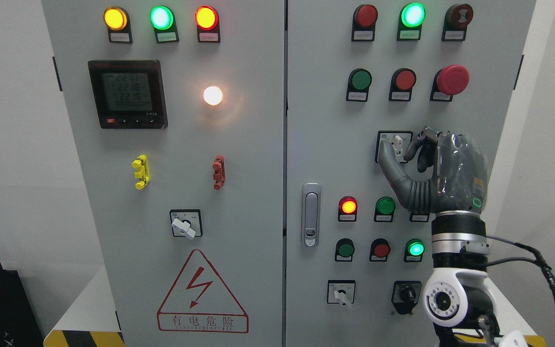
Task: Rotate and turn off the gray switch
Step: 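Release the switch lever and pull the right hand back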
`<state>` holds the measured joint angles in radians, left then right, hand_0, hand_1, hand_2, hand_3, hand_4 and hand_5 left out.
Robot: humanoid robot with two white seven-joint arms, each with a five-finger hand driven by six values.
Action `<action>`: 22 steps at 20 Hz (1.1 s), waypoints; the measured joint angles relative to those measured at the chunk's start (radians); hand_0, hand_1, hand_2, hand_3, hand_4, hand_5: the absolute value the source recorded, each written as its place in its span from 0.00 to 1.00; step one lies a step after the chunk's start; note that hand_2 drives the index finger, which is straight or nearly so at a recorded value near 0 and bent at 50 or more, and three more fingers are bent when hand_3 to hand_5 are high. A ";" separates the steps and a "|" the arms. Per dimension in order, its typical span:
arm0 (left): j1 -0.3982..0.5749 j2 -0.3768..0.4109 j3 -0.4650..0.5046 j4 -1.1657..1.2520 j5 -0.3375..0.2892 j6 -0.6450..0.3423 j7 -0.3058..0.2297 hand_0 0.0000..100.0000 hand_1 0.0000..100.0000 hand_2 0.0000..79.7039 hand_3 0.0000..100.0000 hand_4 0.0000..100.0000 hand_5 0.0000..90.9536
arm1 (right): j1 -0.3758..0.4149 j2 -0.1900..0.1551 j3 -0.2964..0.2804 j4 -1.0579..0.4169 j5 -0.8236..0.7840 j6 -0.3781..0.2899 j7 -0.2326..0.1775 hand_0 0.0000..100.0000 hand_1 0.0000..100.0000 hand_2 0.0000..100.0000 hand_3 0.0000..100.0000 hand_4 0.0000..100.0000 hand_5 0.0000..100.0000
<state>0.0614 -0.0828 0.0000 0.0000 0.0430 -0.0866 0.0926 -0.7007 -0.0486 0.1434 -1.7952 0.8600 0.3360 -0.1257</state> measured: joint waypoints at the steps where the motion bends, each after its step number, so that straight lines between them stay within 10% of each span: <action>1: 0.000 0.000 0.000 0.000 0.000 0.000 0.000 0.12 0.39 0.00 0.00 0.00 0.00 | 0.008 -0.002 0.000 -0.005 0.000 -0.012 -0.016 0.29 0.37 0.72 1.00 0.93 1.00; 8: 0.000 0.000 0.000 0.000 0.000 0.000 -0.002 0.12 0.39 0.00 0.00 0.00 0.00 | 0.065 -0.015 -0.023 -0.040 0.000 -0.229 -0.115 0.28 0.35 0.57 0.95 0.85 0.97; 15: 0.000 0.000 0.000 0.000 0.000 0.000 -0.002 0.12 0.39 0.00 0.00 0.00 0.00 | 0.130 -0.039 -0.048 -0.080 -0.001 -0.399 -0.119 0.32 0.32 0.43 0.43 0.23 0.05; 22: 0.000 0.000 0.000 0.000 0.000 0.000 0.000 0.12 0.39 0.00 0.00 0.00 0.00 | 0.204 -0.097 -0.086 -0.112 -0.005 -0.439 -0.045 0.33 0.30 0.19 0.13 0.00 0.00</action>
<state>0.0614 -0.0828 0.0000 0.0000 0.0430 -0.0866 0.0930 -0.4963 -0.1452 0.0573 -1.9074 0.8547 -0.1026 -0.1703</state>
